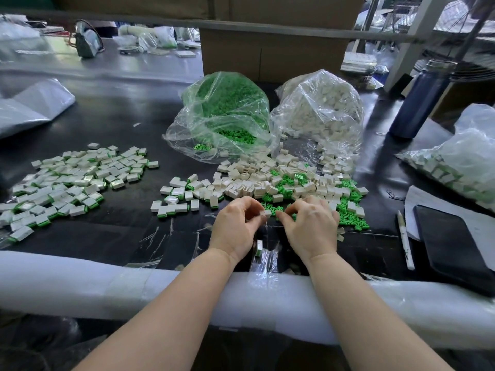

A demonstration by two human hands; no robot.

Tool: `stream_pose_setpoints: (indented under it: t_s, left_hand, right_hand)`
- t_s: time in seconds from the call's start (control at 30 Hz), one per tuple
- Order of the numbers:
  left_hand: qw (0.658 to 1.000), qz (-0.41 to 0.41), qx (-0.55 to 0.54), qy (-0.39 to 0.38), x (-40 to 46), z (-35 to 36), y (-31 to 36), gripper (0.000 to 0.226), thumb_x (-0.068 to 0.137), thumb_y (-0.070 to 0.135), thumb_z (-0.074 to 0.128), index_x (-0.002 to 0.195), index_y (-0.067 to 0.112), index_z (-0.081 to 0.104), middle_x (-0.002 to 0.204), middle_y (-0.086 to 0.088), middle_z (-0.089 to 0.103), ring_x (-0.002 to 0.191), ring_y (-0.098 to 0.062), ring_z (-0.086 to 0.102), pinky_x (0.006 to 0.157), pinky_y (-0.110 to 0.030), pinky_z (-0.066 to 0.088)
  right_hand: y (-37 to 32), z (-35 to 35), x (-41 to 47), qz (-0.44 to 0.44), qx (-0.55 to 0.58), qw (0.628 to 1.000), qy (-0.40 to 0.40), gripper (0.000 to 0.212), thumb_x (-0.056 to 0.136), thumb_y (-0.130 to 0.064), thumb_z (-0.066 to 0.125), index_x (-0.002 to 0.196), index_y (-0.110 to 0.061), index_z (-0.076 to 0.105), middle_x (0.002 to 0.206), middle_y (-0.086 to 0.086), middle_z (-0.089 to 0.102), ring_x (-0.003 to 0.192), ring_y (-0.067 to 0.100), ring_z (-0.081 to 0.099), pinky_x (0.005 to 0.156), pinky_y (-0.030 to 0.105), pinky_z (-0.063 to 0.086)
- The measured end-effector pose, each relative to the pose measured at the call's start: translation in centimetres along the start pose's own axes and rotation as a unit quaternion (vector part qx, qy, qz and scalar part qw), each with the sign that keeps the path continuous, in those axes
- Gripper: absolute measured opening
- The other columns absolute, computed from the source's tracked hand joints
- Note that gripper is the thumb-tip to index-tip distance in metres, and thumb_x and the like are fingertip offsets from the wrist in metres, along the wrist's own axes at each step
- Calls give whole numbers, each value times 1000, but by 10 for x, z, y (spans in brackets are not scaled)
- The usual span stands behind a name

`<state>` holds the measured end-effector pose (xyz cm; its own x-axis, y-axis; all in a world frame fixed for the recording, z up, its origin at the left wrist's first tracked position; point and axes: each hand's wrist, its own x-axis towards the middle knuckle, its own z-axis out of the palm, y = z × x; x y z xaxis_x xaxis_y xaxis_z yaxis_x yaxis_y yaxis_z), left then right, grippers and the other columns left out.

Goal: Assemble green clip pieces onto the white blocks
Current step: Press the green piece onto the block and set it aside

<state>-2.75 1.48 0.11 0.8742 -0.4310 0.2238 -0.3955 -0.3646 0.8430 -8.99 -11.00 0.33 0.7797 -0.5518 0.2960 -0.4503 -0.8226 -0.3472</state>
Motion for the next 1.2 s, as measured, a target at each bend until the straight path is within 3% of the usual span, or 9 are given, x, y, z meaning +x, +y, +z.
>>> stream_pose_setpoints:
  t_s: [0.1,0.2,0.33,0.47,0.53,0.67,0.8,0.93,1.2]
  left_hand:
    - [1000,-5,-4,-4,0,0,-1,7,82,20,71,85,19,64,77,11,63,72,-1,58,70,-10,47]
    - [999,-19,-36,-1,1,-2,-1,9,80,24,72,83,21,65,75,10,64,71,-2,59,70,-10,48]
    - [995,-40,-95,0,3,-3,-1,8,79,24,72,79,23,64,75,7,66,72,-4,60,70,-11,48]
    - [991,-46,-125,-3,3,-3,1,9,80,23,72,78,24,63,78,2,68,73,-7,61,70,-11,48]
    - [990,-46,-130,-8,2,-4,1,8,81,22,71,79,23,63,80,-1,68,76,-9,62,71,-12,49]
    - [989,-46,-138,-15,2,-5,3,8,81,21,70,79,22,63,78,0,67,74,-8,60,70,-10,47]
    - [985,-50,-164,-30,0,-6,6,6,82,19,69,80,21,63,77,0,66,71,-6,58,67,-8,46]
    - [978,-54,-199,-39,-1,-8,8,3,84,14,67,85,16,65,80,-1,68,73,-4,61,67,-7,46]
    - [975,-59,-211,-49,-1,-8,7,4,86,11,64,89,12,66,81,-2,69,73,-3,63,68,-9,48]
  right_hand:
    - [-4,2,1,-9,-51,999,4,36,87,-53,52,98,-23,67,110,-4,55,109,19,44,87,36,23]
    - [-4,2,1,0,-33,999,-2,24,90,-42,54,99,-24,66,109,-5,55,108,17,42,87,35,24]
    - [-1,0,0,6,70,998,10,10,89,-29,61,94,-20,62,100,-6,55,106,17,45,83,30,23]
    - [0,-5,-1,-14,243,970,17,4,87,-13,64,87,-12,60,81,-6,57,86,18,55,74,28,40]
    - [-1,-8,-2,-23,309,951,14,6,86,-9,65,84,-13,60,76,-7,59,77,15,57,73,31,48]
    - [-4,-9,-3,-47,376,925,-7,14,84,-3,66,81,-16,62,75,-8,62,74,10,60,73,24,51]
    - [-3,-9,-3,-38,413,910,-13,15,83,0,66,80,-15,63,76,-3,64,74,12,60,70,19,50]
    - [-3,-11,-3,-38,424,905,-23,15,83,0,66,80,-15,63,75,-5,63,70,-1,57,67,10,45]
    - [-4,-13,-4,-31,441,897,-22,16,82,0,67,77,-16,63,73,-6,62,68,-5,56,64,9,45]
